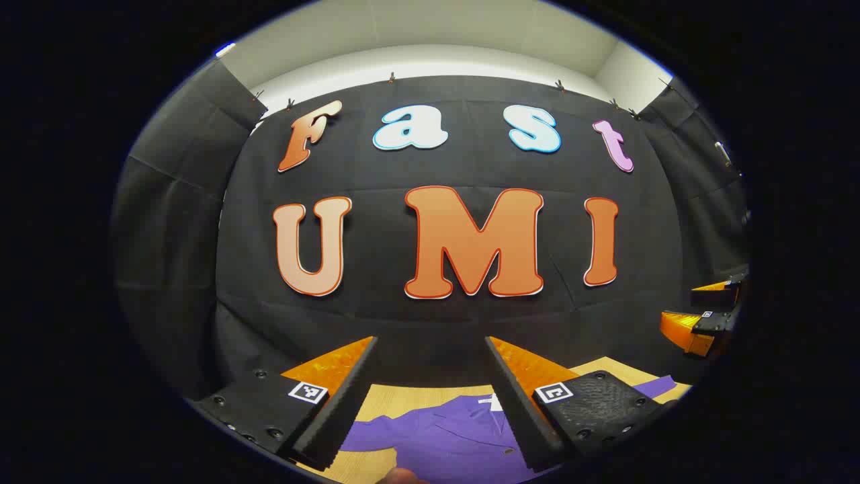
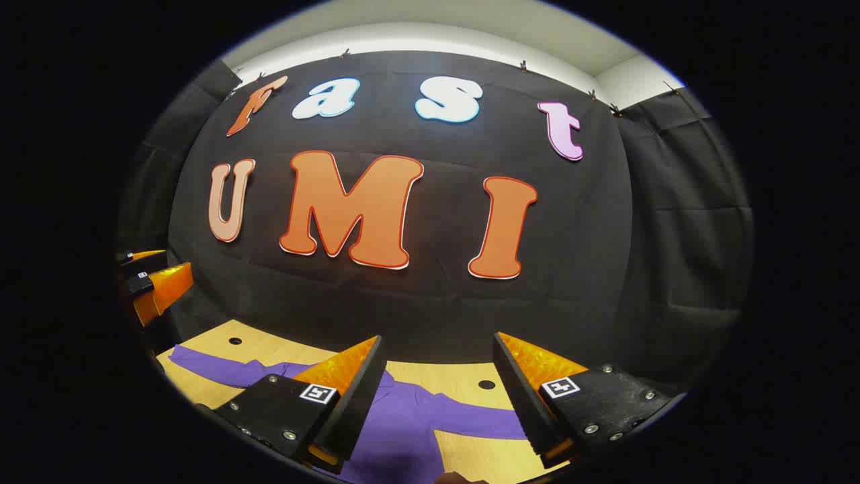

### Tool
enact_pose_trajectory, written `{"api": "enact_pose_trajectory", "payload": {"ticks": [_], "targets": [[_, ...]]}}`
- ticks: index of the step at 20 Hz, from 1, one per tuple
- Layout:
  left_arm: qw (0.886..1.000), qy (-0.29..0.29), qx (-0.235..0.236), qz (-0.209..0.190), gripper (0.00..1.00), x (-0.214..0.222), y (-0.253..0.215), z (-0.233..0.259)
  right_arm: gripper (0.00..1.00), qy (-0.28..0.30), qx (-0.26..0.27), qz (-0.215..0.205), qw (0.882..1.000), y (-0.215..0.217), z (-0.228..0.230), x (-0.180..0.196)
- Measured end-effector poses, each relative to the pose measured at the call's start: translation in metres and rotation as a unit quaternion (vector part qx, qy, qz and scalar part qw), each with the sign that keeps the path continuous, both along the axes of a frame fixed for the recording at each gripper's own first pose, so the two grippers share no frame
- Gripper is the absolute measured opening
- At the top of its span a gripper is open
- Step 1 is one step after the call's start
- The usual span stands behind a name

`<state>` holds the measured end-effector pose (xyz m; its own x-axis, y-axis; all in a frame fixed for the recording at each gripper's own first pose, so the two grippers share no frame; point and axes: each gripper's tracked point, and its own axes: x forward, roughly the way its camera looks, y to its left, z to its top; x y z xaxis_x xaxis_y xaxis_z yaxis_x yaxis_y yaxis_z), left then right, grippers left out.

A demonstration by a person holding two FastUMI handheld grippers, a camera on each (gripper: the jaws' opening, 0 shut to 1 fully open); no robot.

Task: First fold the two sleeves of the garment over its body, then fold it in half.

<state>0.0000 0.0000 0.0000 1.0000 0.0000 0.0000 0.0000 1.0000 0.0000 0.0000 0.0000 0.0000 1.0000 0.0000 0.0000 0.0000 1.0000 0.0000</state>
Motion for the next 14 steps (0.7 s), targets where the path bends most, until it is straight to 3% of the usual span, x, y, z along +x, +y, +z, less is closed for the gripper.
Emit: {"api": "enact_pose_trajectory", "payload": {"ticks": [14], "targets": [[1.000, 0.012, 0.007, -0.010, 0.96, 0.0002, -0.0059, -0.0062, 0.95, 0.004, 0.001, -0.005, 1.000, -0.0037, 0.0001, 0.0008]]}}
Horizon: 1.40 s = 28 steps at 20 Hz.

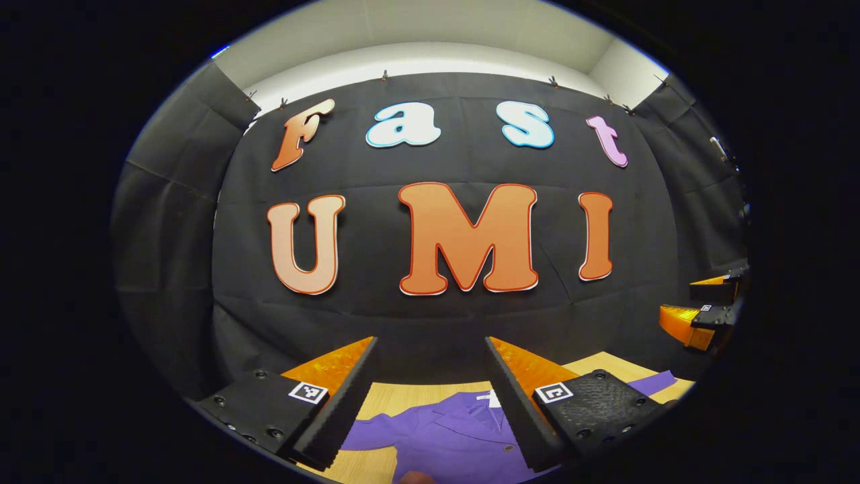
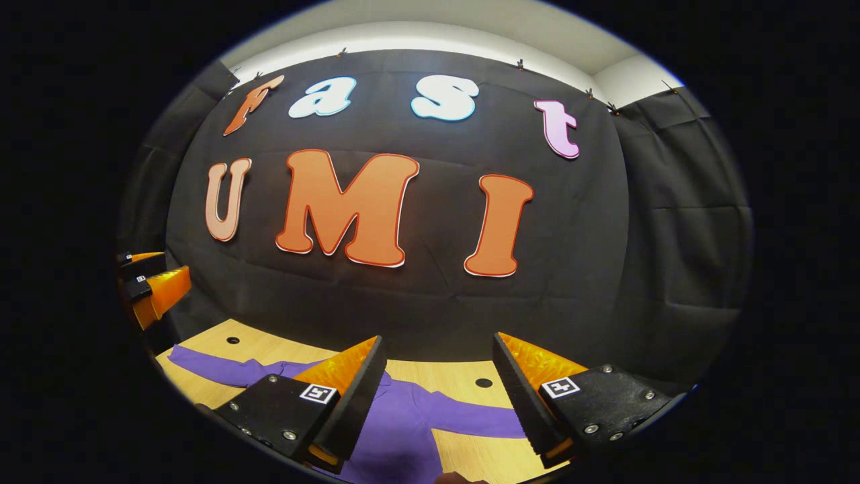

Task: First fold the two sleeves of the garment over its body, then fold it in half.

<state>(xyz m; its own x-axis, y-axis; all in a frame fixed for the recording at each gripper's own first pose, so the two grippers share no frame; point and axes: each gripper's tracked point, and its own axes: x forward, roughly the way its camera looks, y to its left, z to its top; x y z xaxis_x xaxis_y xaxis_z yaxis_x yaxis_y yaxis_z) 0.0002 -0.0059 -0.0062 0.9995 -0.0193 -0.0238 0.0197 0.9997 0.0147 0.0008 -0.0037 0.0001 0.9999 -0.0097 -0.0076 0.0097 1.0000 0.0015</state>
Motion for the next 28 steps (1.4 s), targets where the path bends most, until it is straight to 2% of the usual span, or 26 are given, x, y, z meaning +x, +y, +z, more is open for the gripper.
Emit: {"api": "enact_pose_trajectory", "payload": {"ticks": [17, 28], "targets": [[1.000, 0.002, 0.003, 0.007, 0.96, -0.001, -0.001, -0.001, 0.95, 0.012, -0.008, -0.013, 1.000, -0.011, -0.012, 0.006], [1.000, 0.004, 0.010, 0.027, 0.97, -0.010, -0.002, 0.000, 0.95, 0.068, -0.023, -0.057, 0.996, -0.066, -0.061, 0.022]]}}
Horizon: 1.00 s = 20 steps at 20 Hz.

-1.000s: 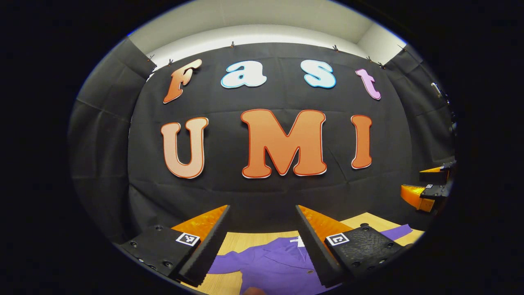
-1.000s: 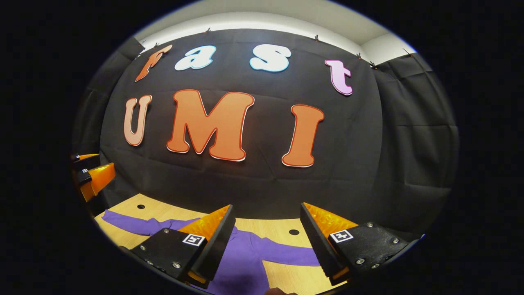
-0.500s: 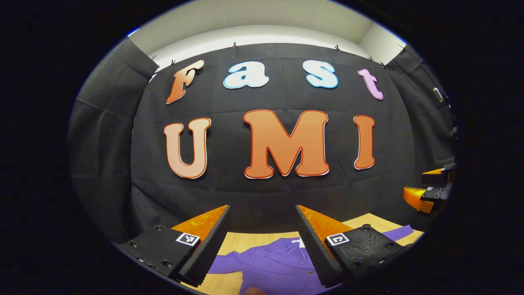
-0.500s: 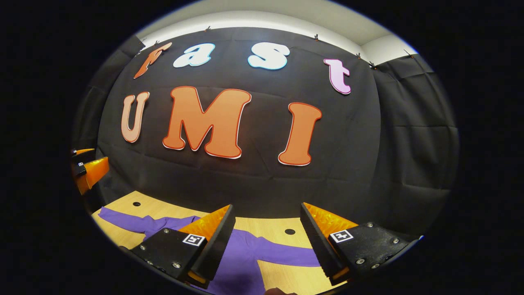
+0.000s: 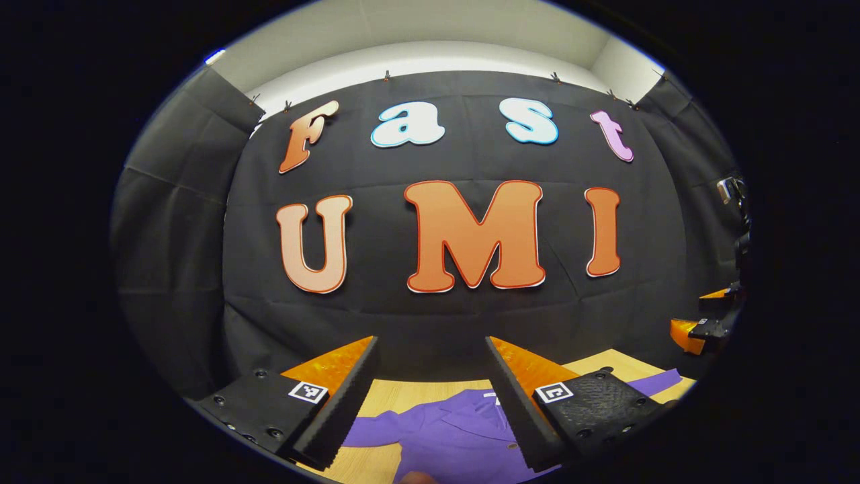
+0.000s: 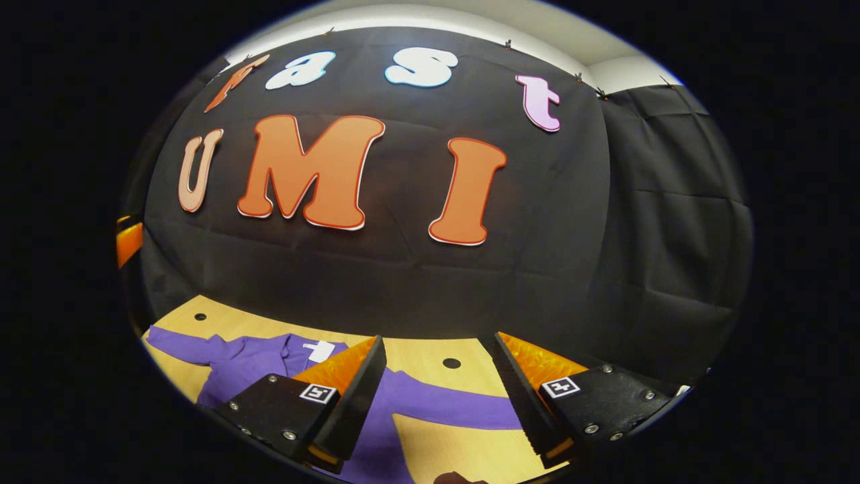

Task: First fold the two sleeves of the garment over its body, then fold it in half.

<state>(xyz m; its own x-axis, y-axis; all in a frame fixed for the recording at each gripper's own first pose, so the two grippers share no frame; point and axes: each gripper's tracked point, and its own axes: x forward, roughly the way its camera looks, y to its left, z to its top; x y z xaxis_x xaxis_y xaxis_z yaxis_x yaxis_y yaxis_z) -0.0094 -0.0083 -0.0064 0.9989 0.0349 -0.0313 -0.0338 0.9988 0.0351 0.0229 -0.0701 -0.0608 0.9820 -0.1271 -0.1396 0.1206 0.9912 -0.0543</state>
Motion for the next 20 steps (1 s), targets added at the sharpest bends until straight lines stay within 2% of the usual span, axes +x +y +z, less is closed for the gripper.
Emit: {"api": "enact_pose_trajectory", "payload": {"ticks": [9, 15, 20], "targets": [[1.000, 0.007, 0.015, 0.008, 0.96, -0.009, -0.029, -0.005, 0.95, 0.078, -0.011, -0.044, 0.996, -0.079, -0.064, 0.014], [0.999, 0.030, 0.022, 0.029, 0.97, -0.017, -0.051, -0.023, 0.96, 0.163, 0.010, -0.080, 0.983, -0.147, -0.143, 0.035], [0.997, 0.053, 0.039, 0.042, 0.97, -0.024, -0.066, -0.034, 0.96, 0.218, 0.039, -0.094, 0.971, -0.186, -0.197, 0.057]]}}
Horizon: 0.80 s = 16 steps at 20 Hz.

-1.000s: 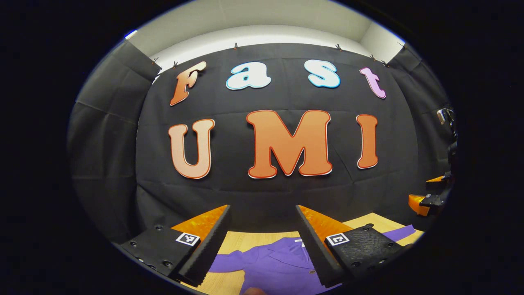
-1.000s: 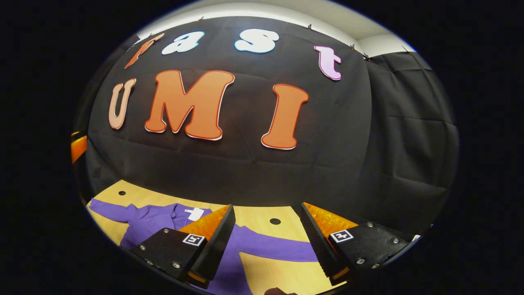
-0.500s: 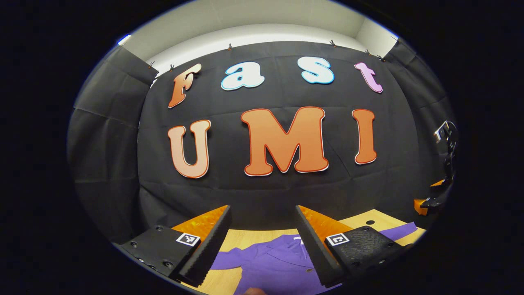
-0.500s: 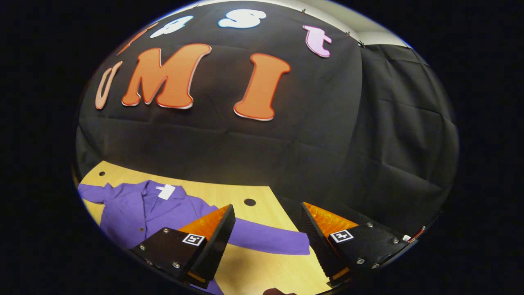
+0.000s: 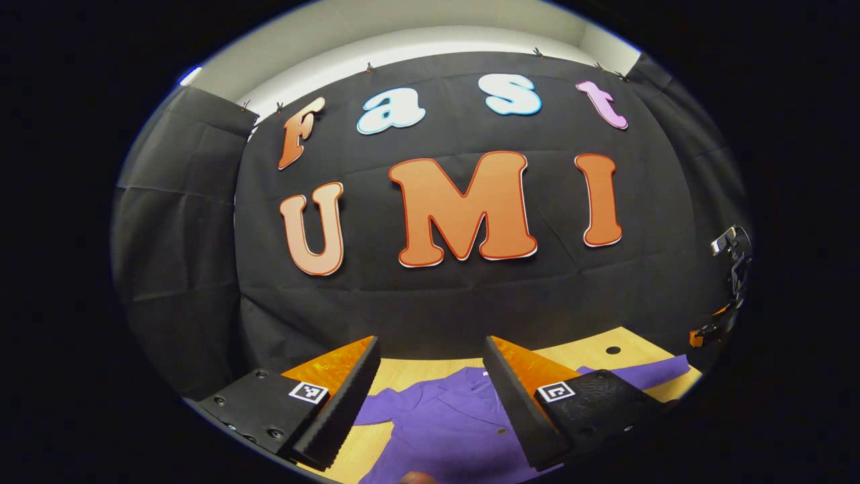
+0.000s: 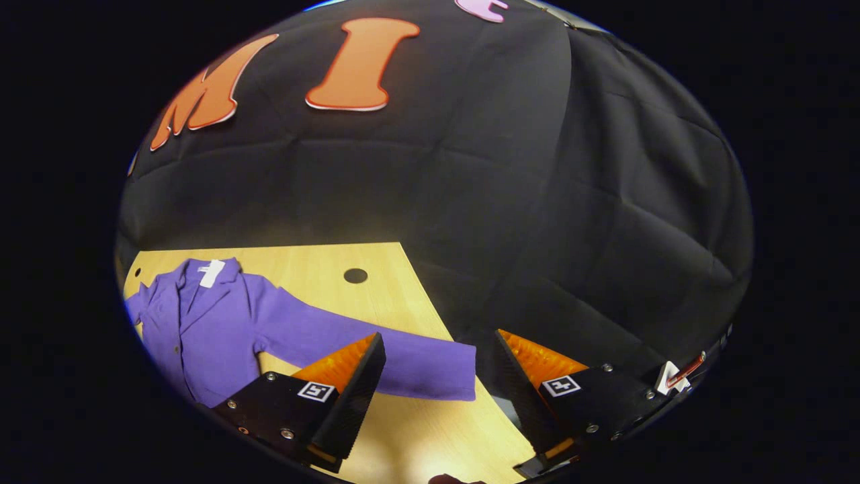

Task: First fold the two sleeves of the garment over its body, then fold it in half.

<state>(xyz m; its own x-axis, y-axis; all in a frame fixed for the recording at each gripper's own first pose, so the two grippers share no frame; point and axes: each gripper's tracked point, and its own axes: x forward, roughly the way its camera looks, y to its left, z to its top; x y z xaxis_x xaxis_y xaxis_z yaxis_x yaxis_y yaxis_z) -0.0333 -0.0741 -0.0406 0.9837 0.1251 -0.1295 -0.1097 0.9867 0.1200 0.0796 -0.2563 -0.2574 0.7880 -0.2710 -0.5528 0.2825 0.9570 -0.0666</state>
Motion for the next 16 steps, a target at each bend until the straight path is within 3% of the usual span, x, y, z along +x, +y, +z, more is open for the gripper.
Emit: {"api": "enact_pose_trajectory", "payload": {"ticks": [8, 10, 16], "targets": [[0.999, 0.047, 0.020, -0.002, 0.96, -0.001, -0.023, -0.026, 0.96, 0.121, 0.100, -0.023, 0.987, -0.041, -0.087, 0.014], [0.998, 0.058, 0.021, -0.007, 1.00, 0.000, -0.028, -0.032, 0.96, 0.152, 0.121, -0.023, 0.981, -0.045, -0.101, 0.015], [0.997, 0.075, 0.023, -0.016, 0.97, 0.004, -0.040, -0.041, 0.97, 0.238, 0.181, -0.016, 0.954, -0.045, -0.136, 0.022]]}}
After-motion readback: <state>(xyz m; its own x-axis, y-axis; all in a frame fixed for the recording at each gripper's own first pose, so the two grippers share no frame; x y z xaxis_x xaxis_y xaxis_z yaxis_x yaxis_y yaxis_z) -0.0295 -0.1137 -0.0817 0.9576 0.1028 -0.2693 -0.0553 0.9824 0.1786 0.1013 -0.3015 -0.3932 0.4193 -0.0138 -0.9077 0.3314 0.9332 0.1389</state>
